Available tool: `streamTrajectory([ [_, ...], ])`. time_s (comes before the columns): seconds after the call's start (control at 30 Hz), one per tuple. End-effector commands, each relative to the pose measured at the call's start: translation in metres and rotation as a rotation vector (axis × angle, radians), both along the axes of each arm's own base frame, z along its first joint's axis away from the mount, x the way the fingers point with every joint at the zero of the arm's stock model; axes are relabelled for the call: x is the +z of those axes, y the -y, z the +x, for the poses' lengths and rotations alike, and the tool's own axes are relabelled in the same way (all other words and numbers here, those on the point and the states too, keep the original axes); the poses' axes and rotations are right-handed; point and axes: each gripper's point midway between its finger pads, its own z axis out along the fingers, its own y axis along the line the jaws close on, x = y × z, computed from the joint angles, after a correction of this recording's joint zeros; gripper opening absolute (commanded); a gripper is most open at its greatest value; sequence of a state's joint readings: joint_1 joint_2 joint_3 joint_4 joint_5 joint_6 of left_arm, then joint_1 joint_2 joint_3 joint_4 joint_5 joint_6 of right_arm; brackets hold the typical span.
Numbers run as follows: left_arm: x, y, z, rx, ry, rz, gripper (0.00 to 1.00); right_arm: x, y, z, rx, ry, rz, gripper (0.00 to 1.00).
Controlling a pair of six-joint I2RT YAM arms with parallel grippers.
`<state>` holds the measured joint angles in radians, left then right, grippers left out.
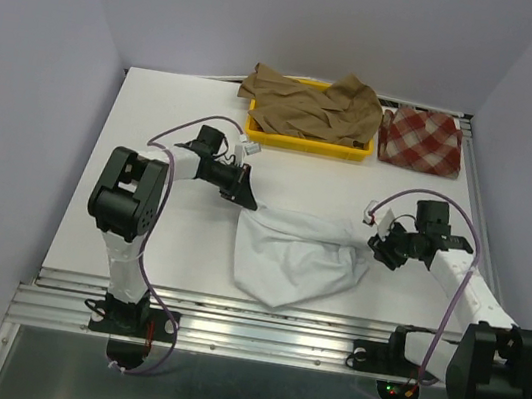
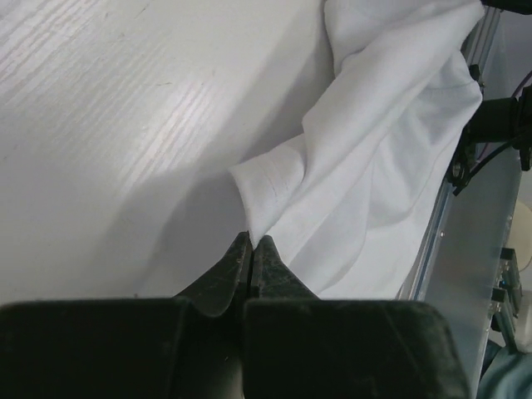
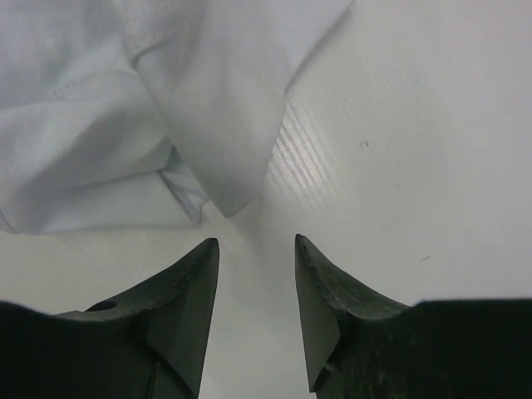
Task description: Fold and stack the skirts
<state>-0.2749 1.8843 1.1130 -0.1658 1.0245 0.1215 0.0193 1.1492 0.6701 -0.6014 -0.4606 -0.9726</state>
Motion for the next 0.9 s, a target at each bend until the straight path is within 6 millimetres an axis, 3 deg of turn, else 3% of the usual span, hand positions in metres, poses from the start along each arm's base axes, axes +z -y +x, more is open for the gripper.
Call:
streamTrajectory([
  [0.0, 0.009, 0.002, 0.018, 0.040, 0.017, -0.023, 0.00, 0.006, -0.012, 0.007, 0.071, 0.072, 0.052, 0.47],
  [0.27, 0.009, 0.003, 0.022, 0.056, 0.001, -0.027, 0.00, -0.002, -0.028, 0.033, 0.034, 0.044, 0.162, 0.45],
  [0.4, 0.012, 0.001, 0.020, 0.057, -0.002, -0.023, 0.01, 0.010, -0.036, 0.042, 0.050, 0.038, 0.211, 0.32],
  [0.5, 0.014, -0.002, 0.020, 0.062, 0.008, -0.019, 0.01, 0.021, -0.043, 0.040, 0.058, 0.012, 0.251, 0.01],
  [0.6, 0.024, -0.008, 0.022, 0.069, 0.024, -0.021, 0.00, 0.041, -0.046, 0.038, 0.015, -0.009, 0.288, 0.01],
  [0.7, 0.044, -0.019, 0.030, 0.075, 0.092, -0.002, 0.00, 0.071, -0.045, 0.045, -0.020, 0.038, 0.321, 0.01],
  [0.77, 0.071, -0.028, 0.048, 0.080, 0.212, 0.020, 0.00, 0.088, -0.036, 0.055, -0.062, 0.067, 0.333, 0.01],
  [0.83, 0.094, -0.040, 0.055, 0.096, 0.254, 0.044, 0.00, 0.120, -0.026, 0.075, -0.099, 0.106, 0.353, 0.01],
  [0.87, 0.120, -0.043, 0.066, 0.097, 0.326, 0.038, 0.00, 0.131, -0.021, 0.082, -0.112, 0.121, 0.357, 0.01],
])
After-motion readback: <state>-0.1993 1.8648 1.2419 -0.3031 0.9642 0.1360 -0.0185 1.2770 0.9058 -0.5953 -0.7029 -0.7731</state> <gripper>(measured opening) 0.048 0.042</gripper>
